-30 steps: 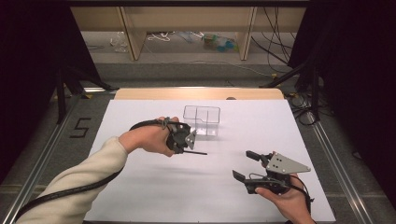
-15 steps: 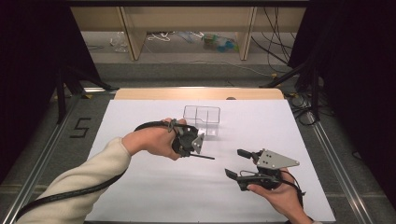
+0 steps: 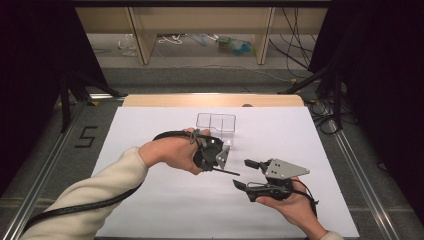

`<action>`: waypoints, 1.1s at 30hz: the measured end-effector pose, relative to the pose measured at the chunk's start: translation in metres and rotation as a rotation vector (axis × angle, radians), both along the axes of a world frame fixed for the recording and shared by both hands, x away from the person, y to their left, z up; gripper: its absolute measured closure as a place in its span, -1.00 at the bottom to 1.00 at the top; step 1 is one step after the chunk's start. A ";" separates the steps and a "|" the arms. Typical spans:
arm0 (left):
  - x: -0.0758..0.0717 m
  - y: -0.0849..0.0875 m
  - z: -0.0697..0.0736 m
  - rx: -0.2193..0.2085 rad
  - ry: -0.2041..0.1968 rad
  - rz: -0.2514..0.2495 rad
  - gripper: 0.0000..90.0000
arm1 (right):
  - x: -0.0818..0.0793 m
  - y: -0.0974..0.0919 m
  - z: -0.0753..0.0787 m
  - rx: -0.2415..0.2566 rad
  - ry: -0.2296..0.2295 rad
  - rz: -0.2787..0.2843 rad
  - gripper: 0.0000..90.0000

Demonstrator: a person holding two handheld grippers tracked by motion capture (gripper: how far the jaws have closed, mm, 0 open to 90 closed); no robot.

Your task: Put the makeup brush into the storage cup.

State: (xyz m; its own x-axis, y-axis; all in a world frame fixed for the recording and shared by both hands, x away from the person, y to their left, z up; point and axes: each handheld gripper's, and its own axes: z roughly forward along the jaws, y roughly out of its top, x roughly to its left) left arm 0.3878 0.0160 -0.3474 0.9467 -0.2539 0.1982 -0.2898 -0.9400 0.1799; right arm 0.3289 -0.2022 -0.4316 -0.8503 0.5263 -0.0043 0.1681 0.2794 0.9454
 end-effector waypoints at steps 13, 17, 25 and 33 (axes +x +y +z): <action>-0.009 -0.013 0.003 -0.020 0.009 -0.027 0.90 | -0.001 0.006 0.001 -0.004 -0.004 0.046 0.04; -0.011 -0.016 0.004 -0.009 0.001 -0.046 0.90 | -0.001 0.010 0.000 -0.009 -0.013 0.068 0.22; -0.013 -0.019 0.006 -0.001 -0.011 -0.070 0.90 | -0.002 0.011 -0.001 0.002 -0.008 0.105 0.51; -0.014 -0.020 0.005 -0.019 -0.005 -0.064 0.90 | -0.002 0.010 0.000 -0.010 -0.012 0.110 0.68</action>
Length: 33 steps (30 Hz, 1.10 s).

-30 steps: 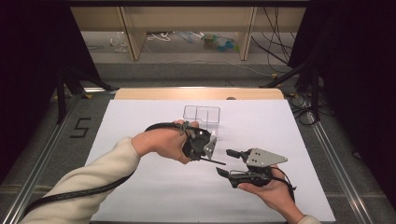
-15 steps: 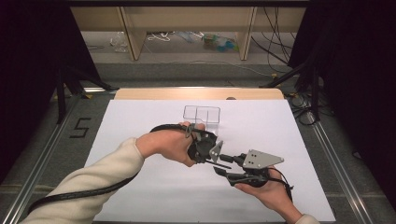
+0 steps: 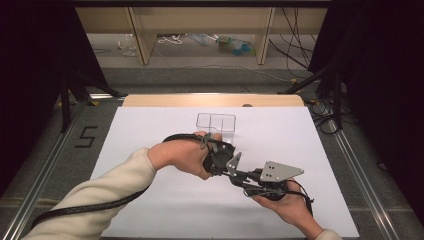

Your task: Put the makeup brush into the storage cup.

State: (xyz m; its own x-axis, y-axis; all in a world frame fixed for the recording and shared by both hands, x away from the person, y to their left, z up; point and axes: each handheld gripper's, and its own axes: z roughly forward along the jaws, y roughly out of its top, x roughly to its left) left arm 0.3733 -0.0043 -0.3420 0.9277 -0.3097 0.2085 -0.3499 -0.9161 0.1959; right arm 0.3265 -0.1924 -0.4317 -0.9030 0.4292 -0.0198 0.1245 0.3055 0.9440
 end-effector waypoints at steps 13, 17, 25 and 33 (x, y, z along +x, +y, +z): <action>-0.002 -0.004 0.000 -0.002 -0.004 -0.015 0.90 | 0.001 0.001 -0.001 -0.010 0.004 0.013 0.77; -0.003 -0.006 0.001 0.000 -0.003 -0.024 0.90 | 0.000 0.002 -0.002 -0.016 0.008 0.013 0.84; -0.003 -0.005 0.000 0.000 0.000 -0.041 0.90 | 0.001 0.001 -0.002 -0.024 0.010 0.027 0.90; -0.005 0.000 0.002 -0.077 -0.082 -0.039 0.63 | 0.000 -0.001 0.000 -0.040 -0.004 0.010 0.90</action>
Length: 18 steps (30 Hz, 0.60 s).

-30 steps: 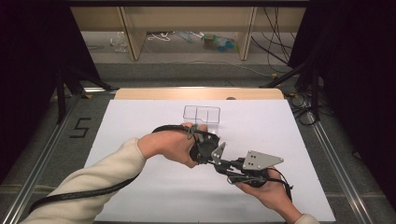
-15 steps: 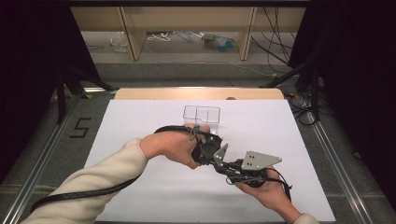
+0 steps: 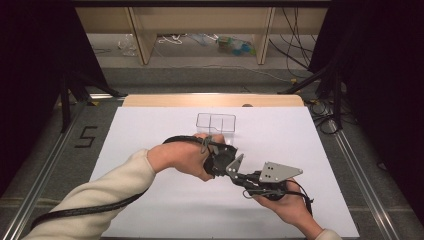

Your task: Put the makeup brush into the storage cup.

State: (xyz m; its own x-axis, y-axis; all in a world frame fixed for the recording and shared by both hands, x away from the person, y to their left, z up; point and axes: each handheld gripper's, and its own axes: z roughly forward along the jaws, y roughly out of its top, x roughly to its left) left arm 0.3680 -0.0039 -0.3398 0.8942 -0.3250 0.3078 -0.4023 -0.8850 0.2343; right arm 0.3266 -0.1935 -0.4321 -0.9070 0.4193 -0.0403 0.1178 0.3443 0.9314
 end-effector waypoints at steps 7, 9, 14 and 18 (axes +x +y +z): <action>-0.009 0.030 0.004 -0.207 -0.022 0.080 0.08 | 0.000 -0.003 0.000 0.008 -0.018 -0.043 0.90; -0.011 0.041 0.002 -0.268 -0.028 0.110 -0.05 | 0.001 -0.005 0.001 0.006 -0.015 -0.055 0.90; -0.015 0.069 -0.005 -0.432 -0.017 0.183 -0.21 | 0.001 -0.009 0.002 0.012 -0.018 -0.082 0.90; -0.021 0.088 -0.011 -0.549 -0.020 0.221 -0.27 | 0.001 -0.010 0.003 0.017 -0.029 -0.102 0.90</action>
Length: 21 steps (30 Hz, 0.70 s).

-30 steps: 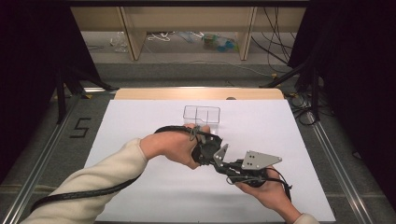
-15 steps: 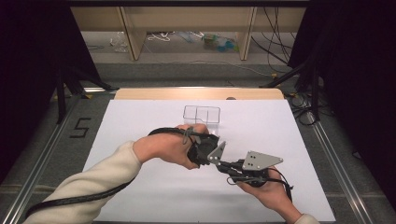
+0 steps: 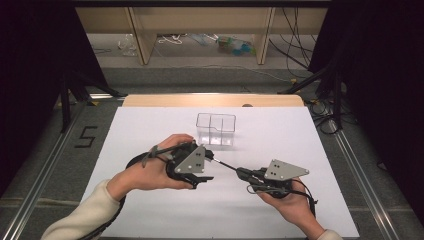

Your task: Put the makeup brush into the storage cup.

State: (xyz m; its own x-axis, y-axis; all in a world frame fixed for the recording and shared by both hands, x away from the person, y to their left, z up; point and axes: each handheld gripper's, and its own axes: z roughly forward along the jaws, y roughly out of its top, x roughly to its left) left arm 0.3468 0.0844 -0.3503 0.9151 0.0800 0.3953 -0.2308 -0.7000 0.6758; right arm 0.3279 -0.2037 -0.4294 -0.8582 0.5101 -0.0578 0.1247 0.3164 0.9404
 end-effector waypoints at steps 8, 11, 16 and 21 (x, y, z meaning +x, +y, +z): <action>-0.014 0.030 -0.026 -0.165 0.075 0.095 -0.29 | 0.000 -0.004 0.003 0.041 -0.027 -0.047 0.90; -0.018 0.038 -0.039 -0.221 0.129 0.118 -0.28 | 0.000 -0.004 0.004 0.058 -0.034 -0.062 0.90; -0.018 0.043 -0.060 -0.328 0.256 0.165 -0.27 | 0.000 -0.004 0.008 0.105 -0.046 -0.070 0.90; -0.013 0.035 -0.070 -0.444 0.351 0.196 -0.29 | -0.003 -0.002 0.015 0.150 -0.079 -0.076 0.90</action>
